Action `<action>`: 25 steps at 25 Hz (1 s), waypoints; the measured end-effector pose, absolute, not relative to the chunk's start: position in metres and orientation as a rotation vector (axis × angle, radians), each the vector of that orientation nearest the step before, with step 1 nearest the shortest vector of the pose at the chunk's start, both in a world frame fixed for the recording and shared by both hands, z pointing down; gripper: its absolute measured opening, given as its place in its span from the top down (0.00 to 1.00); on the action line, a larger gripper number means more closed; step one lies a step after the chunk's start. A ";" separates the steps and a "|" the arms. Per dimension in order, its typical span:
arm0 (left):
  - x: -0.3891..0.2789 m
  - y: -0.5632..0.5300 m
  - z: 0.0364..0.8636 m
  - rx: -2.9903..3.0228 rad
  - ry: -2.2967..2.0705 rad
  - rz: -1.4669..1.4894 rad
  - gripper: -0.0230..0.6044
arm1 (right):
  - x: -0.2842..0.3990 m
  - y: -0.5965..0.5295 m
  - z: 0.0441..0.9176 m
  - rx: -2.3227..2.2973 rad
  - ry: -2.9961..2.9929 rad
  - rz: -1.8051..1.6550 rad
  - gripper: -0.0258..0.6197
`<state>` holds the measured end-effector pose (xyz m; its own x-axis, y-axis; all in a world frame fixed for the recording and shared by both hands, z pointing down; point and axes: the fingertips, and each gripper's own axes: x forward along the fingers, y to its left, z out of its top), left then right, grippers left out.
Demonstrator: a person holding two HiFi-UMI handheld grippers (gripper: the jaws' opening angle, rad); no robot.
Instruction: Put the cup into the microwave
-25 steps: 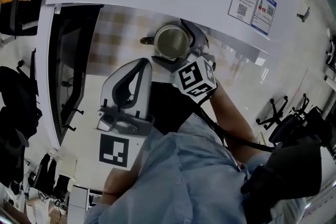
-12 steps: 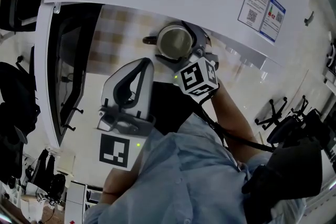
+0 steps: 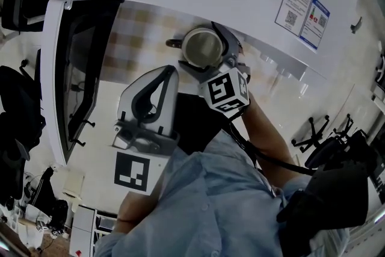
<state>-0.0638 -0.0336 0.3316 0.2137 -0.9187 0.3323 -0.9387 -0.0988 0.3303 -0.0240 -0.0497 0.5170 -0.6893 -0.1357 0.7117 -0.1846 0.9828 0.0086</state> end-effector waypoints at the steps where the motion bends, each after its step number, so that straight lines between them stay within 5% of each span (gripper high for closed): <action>1: -0.063 -0.033 0.332 2.027 -1.714 0.058 0.96 | -0.024 -0.052 0.514 0.230 -2.346 0.084 0.11; 25: -0.028 -0.009 0.345 2.073 -1.676 0.107 0.96 | -0.026 -0.048 0.514 0.171 -2.498 0.087 0.11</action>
<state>-0.0282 -0.0088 0.3452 0.2509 -0.9042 0.3455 -0.9409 -0.1439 0.3068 -0.0260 -0.0483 0.5144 -0.7956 -0.1025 0.5970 -0.1437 0.9894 -0.0217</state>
